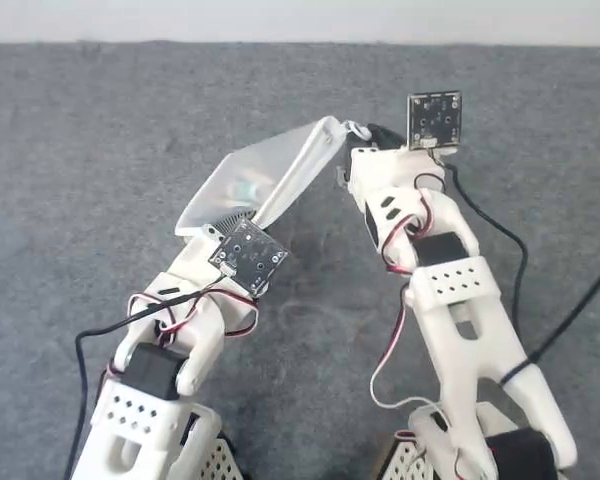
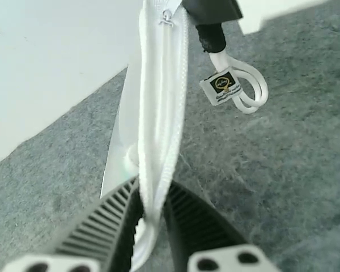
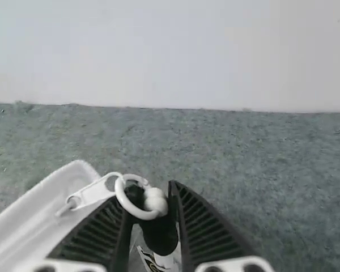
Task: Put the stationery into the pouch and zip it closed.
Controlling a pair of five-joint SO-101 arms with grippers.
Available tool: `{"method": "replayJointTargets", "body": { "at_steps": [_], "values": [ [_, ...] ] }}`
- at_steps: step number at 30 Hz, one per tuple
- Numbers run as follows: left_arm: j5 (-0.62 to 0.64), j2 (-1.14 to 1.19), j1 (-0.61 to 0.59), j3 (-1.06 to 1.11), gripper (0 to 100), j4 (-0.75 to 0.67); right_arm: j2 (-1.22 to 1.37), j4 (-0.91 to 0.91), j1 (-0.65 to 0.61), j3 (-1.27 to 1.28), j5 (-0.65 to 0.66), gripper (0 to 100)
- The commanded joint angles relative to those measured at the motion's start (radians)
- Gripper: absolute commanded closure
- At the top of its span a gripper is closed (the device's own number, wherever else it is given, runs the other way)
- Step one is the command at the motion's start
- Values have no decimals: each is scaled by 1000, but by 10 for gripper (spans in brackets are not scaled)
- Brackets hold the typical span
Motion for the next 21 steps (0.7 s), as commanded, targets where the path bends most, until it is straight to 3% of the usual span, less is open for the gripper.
{"method": "replayJointTargets", "body": {
  "at_steps": [1,21],
  "values": [
    [12,-15,-5,-5,991,6,15,-35,84,-107,-15,993],
    [12,-15,-5,-5,991,6,174,-25,154,-222,-71,993]
  ]
}}
